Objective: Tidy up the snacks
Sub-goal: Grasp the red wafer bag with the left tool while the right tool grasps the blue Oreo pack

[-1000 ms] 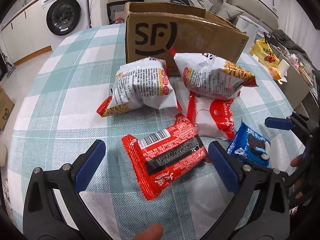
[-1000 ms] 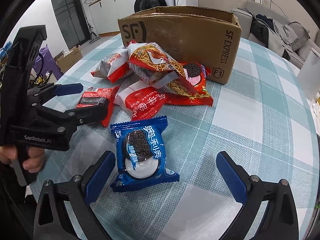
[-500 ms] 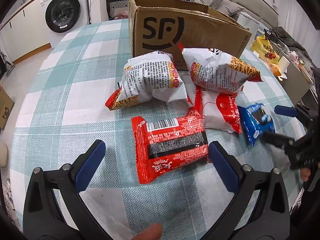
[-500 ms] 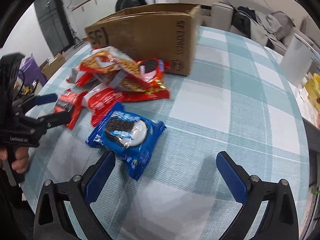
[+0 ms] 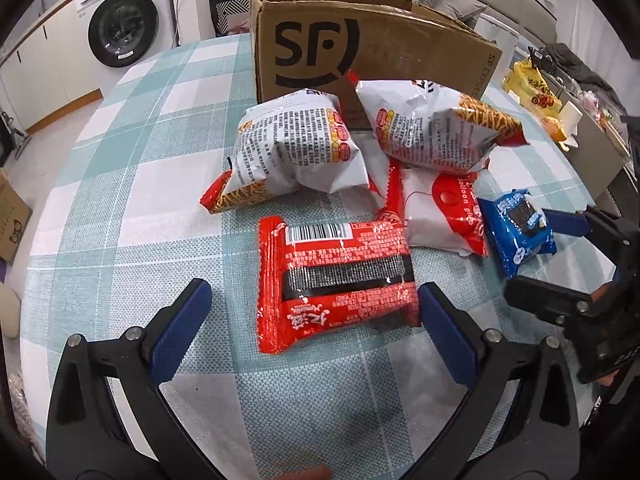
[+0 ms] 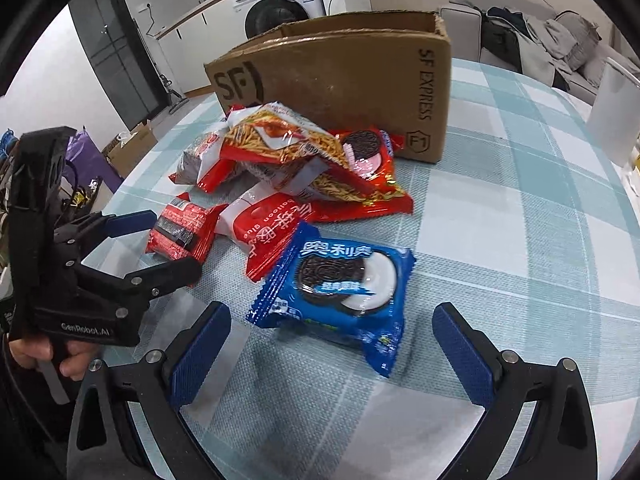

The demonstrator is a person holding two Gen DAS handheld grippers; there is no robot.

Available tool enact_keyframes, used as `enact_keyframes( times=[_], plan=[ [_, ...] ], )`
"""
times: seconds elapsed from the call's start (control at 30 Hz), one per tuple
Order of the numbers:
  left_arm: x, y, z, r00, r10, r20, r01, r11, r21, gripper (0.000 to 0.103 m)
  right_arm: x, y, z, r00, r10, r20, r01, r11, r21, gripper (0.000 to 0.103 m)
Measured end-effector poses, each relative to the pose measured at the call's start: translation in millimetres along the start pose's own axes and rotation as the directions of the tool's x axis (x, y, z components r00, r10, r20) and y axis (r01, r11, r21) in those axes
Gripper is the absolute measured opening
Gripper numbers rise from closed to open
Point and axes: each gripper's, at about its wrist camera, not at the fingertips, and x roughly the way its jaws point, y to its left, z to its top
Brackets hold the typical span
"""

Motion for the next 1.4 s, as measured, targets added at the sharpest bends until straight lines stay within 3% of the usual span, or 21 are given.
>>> enact_keyframes(
  times=[0.13,0.33,0.5,0.57,0.8,0.83,1.07,1.17,1.27,1.4],
  plan=[
    [-2,-4,-1,1.0,0.004,0.013,-0.004,1.0,0.025,0.092,3,3,2,1.0,-0.022,0.012,0.022,0.999,0.03,0.103],
    [-9,-13,-5,0.999,-0.011,0.041,0.008,0.998,0.064,0.07,3,2,3,0.999,-0.045,0.012,0.045,0.998,0.042,0.101],
    [-14,-14,-7,0.998,-0.042,0.053,0.039,0.997,0.068,0.053,-1,-1,3,0.999,-0.036,0.013,0.035,0.999,0.028,0.086],
    [-15,-13,-7,0.997,-0.053,0.053,0.049,0.997,0.062,0.051,-3,-1,3,1.0,-0.026,0.014,0.026,0.999,0.021,0.077],
    [-16,-7,-6,0.996,-0.074,0.05,0.071,0.996,0.052,0.05,-10,-6,3,0.999,0.017,0.028,-0.017,1.0,0.023,0.065],
    [-16,-7,-6,0.996,-0.074,0.05,0.072,0.996,0.052,0.05,-12,-8,3,0.999,0.017,0.031,-0.018,0.999,0.026,0.058],
    [-21,-6,-5,0.995,-0.083,0.061,0.079,0.995,0.061,0.05,-17,-15,3,0.998,0.04,0.051,-0.042,0.999,0.03,0.046],
    [-25,-7,-5,0.993,-0.096,0.066,0.092,0.994,0.063,0.05,-20,-18,3,0.997,0.046,0.064,-0.047,0.999,0.026,0.033],
    [-29,-9,-5,0.992,-0.102,0.072,0.097,0.993,0.07,0.05,-26,-19,4,0.996,0.043,0.075,-0.044,0.999,0.018,0.027],
    [-33,-12,-7,0.991,-0.109,0.075,0.103,0.992,0.07,0.05,-27,-22,4,0.996,0.041,0.077,-0.043,0.999,0.023,0.027]
  ],
)
